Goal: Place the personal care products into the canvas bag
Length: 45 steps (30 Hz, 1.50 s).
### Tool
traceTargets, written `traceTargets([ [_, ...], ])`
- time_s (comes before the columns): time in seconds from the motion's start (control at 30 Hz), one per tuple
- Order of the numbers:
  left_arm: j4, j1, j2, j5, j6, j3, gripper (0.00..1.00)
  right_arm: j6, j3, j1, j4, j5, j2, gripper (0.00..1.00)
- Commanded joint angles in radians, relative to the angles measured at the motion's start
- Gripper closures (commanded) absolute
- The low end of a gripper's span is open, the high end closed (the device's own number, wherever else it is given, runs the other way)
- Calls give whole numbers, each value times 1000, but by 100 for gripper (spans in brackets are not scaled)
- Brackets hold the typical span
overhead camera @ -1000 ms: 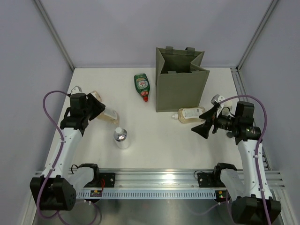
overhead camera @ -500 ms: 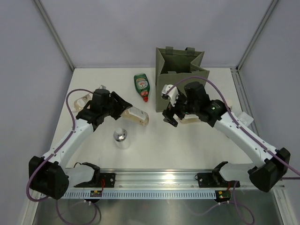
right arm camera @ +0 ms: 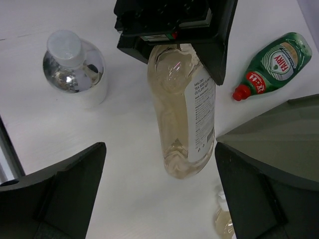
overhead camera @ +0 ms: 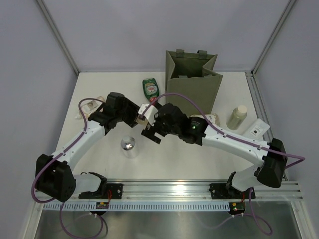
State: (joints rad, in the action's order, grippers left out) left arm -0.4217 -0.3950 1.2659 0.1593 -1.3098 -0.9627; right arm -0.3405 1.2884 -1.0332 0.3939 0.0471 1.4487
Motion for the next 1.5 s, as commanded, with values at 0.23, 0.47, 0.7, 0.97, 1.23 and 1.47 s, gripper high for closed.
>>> traceTargets([
  [0.23, 202, -31, -53, 164, -172, -48, 100, -63, -54, -14, -208, 261, 125, 1],
  [0.47, 224, -38, -92, 183, -207, -25, 100, -109, -89, -13, -285, 313, 167, 9],
  [0.7, 264, -38, -126, 203, -239, 10, 100, -170, -110, -14, -293, 306, 142, 67],
  [0.97, 294, -38, -206, 209, -252, 53, 34, -279, -25, 56, -43, 50, 75, 100],
  [1.23, 308, -36, -214, 187, -206, 116, 1, -307, -98, 162, 22, -280, -80, 100],
  [1.47, 282, -24, -162, 145, -93, 52, 1, -281, -198, 240, -1, -409, -195, 100],
])
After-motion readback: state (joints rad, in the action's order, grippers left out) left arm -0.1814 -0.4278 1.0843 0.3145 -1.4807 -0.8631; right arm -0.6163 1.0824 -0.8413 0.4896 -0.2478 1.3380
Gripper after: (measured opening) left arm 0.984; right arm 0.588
